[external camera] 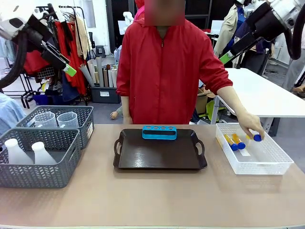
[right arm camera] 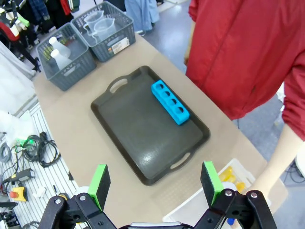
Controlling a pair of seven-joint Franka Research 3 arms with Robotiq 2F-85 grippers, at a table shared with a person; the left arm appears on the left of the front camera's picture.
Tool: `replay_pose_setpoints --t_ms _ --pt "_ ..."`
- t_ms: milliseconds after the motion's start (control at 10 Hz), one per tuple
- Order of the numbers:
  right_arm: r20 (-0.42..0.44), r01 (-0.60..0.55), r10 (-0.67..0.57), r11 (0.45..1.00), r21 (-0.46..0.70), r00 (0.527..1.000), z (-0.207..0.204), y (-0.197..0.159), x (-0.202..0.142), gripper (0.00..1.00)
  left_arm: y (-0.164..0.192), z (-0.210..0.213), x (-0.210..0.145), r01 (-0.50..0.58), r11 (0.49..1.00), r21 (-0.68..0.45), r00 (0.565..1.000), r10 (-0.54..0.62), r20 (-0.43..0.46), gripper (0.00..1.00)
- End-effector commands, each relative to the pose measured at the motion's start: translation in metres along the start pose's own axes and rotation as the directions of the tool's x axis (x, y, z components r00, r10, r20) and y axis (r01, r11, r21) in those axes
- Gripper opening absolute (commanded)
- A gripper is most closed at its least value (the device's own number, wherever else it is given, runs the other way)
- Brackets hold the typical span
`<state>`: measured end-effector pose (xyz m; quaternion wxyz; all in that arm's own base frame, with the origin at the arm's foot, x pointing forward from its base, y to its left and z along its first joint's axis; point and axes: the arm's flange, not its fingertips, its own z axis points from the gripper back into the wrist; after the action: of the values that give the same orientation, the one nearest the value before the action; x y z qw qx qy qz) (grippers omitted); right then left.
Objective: Prepare the laboratory tools.
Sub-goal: Pick up one Small flask and place it on the Handle tray.
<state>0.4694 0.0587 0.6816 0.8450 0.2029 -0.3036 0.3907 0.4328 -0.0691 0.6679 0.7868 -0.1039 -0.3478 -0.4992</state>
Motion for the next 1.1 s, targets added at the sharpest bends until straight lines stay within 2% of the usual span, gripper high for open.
replay_pose_setpoints --t_ms 0,100,200,500,600,800,900,1000 --pt "0.008 0.003 -0.003 1.0 0.004 1.0 0.001 0.001 -0.001 1.0 0.004 0.004 0.003 -0.007 1.0 -0.012 0.998 0.007 -0.057 1.0" --pt "0.008 0.003 -0.003 1.0 0.004 1.0 0.001 0.001 -0.001 1.0 0.004 0.0 0.001 -0.008 1.0 0.001 0.995 0.008 -0.096 1.0" --pt "0.008 0.003 -0.003 1.0 0.004 1.0 0.001 0.001 -0.001 1.0 0.007 -0.007 -0.007 0.023 0.998 0.062 0.981 -0.01 -0.193 1.0" --pt "0.008 0.003 -0.003 1.0 0.004 1.0 0.001 0.001 -0.001 1.0 0.014 -0.025 -0.035 -0.106 0.991 0.078 0.937 0.126 -0.326 1.0" --pt "0.008 0.003 -0.003 1.0 0.004 1.0 0.001 0.001 -0.001 1.0 0.016 -0.03 -0.047 -0.177 0.979 0.102 0.898 0.203 -0.39 1.0" --pt "0.008 0.003 -0.003 1.0 0.004 1.0 0.001 0.001 -0.001 1.0 0.013 -0.033 -0.064 -0.201 0.971 0.132 0.841 0.24 -0.484 1.0" --pt "0.008 0.003 -0.003 1.0 0.004 1.0 0.001 0.001 -0.001 1.0 0.012 -0.037 -0.07 -0.243 0.956 0.165 0.816 0.293 -0.499 1.0" --pt "0.008 0.003 -0.003 1.0 0.004 1.0 0.001 0.001 -0.001 1.0 0.017 -0.039 -0.072 -0.279 0.949 0.145 0.844 0.314 -0.434 1.0"
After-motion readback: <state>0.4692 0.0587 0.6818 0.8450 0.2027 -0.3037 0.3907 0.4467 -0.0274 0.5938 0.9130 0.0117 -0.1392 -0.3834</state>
